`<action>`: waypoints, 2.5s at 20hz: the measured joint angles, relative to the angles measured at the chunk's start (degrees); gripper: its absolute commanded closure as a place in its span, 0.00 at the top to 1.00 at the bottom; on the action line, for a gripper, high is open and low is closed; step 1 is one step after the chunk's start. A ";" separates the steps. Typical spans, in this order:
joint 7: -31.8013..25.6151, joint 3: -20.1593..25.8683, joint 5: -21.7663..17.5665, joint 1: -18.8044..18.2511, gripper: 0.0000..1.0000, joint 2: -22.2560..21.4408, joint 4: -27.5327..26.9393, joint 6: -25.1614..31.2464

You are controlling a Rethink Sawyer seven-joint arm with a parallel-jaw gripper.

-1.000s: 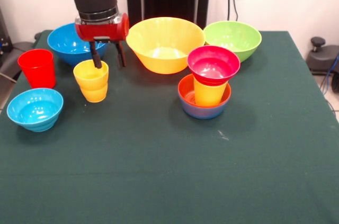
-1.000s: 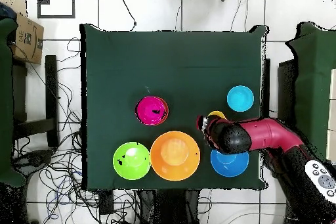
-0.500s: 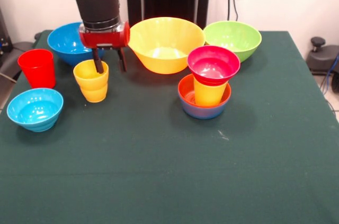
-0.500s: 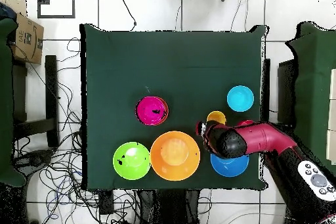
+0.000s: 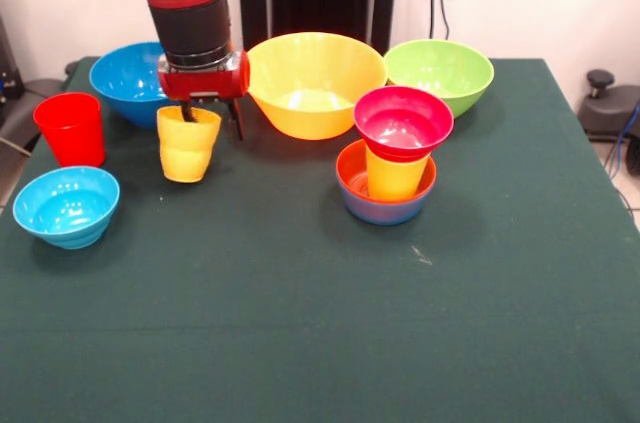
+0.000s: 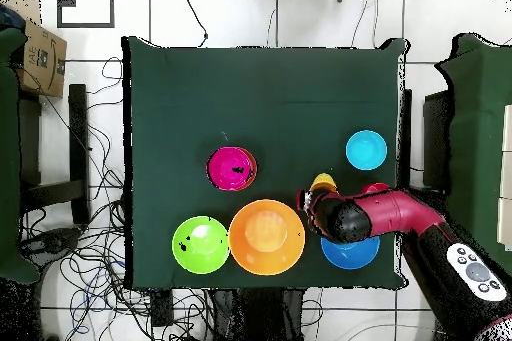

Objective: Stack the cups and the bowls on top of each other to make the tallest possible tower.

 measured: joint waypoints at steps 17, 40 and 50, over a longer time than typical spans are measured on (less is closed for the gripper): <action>0.00 -0.35 0.33 -0.12 0.00 4.93 -6.18 -0.43; 0.01 0.26 0.75 0.74 0.00 3.77 -9.74 1.00; 0.01 0.26 0.77 1.03 0.00 3.71 -10.45 1.02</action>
